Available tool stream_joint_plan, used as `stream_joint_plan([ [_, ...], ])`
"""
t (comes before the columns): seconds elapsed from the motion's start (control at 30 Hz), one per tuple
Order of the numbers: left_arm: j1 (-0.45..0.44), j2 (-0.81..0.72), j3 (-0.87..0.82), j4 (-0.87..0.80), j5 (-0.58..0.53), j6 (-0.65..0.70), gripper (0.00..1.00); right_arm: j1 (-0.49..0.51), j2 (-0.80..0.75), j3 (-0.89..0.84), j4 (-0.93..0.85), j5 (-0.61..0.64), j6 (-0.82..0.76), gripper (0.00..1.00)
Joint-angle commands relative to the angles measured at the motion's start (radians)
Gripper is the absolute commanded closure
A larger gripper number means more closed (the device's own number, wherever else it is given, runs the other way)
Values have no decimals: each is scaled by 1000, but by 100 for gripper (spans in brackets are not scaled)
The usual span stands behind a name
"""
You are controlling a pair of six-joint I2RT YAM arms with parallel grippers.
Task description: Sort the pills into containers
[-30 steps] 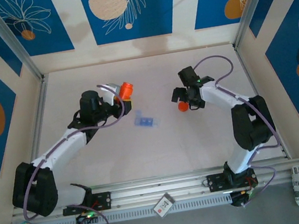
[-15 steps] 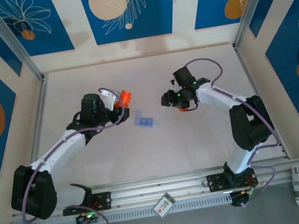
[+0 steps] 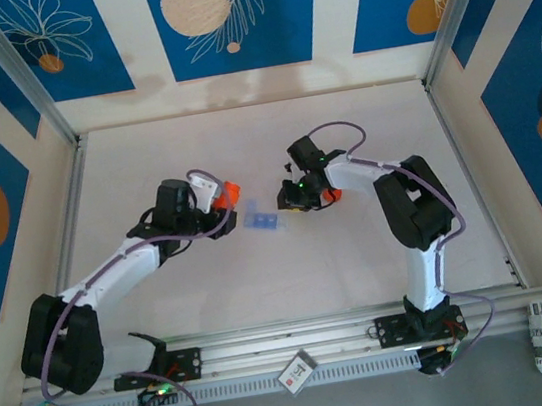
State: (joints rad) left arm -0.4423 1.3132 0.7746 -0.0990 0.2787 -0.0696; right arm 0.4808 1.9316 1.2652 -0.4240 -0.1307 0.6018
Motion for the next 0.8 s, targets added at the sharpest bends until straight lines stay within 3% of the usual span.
stream_joint_plan([
  [0.0, -12, 8, -1, 2, -10, 3, 100, -1, 22, 35, 2, 9, 12, 74],
  [0.77, -24, 15, 12, -5, -4, 5, 100, 41, -16, -34, 34, -13, 44, 80],
])
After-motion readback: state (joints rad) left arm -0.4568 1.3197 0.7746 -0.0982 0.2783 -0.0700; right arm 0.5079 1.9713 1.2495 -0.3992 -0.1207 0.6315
